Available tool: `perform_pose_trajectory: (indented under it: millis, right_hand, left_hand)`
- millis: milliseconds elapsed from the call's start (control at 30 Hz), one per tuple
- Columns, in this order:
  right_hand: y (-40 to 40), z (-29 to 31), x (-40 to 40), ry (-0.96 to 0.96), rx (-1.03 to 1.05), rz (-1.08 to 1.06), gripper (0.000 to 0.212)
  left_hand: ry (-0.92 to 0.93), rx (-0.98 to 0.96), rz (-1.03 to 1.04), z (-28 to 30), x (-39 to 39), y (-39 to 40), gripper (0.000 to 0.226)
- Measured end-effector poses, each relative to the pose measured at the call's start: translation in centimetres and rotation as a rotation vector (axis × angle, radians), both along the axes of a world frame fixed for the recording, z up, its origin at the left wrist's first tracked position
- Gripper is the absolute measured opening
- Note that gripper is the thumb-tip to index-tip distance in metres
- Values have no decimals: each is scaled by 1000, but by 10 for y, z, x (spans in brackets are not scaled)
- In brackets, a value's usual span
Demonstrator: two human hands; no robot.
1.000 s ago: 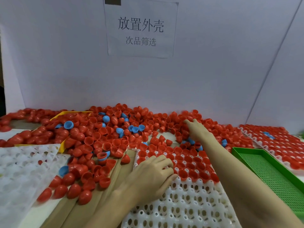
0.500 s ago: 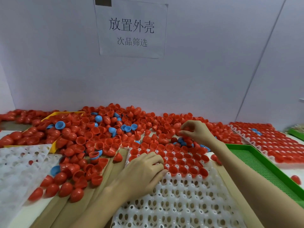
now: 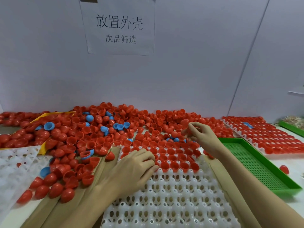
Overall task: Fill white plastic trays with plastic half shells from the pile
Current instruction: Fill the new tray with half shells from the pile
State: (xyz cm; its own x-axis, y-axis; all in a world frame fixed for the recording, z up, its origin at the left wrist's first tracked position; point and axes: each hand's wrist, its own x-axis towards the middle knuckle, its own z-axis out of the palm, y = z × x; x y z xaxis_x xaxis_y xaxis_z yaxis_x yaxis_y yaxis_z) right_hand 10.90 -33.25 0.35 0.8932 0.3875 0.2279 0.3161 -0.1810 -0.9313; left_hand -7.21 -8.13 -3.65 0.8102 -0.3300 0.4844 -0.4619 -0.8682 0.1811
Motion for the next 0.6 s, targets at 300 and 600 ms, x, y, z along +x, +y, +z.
perform_pose_trajectory:
  millis: [300,600]
  right_hand:
    - [-7,-16,-31,-32,54,33,21]
    - [-5,-11,-39,-123,-37,51,18]
  left_hand:
    - [-38,-8,-4,-2,0,0,40]
    - [-50,-7,-8,-2,0,0,39]
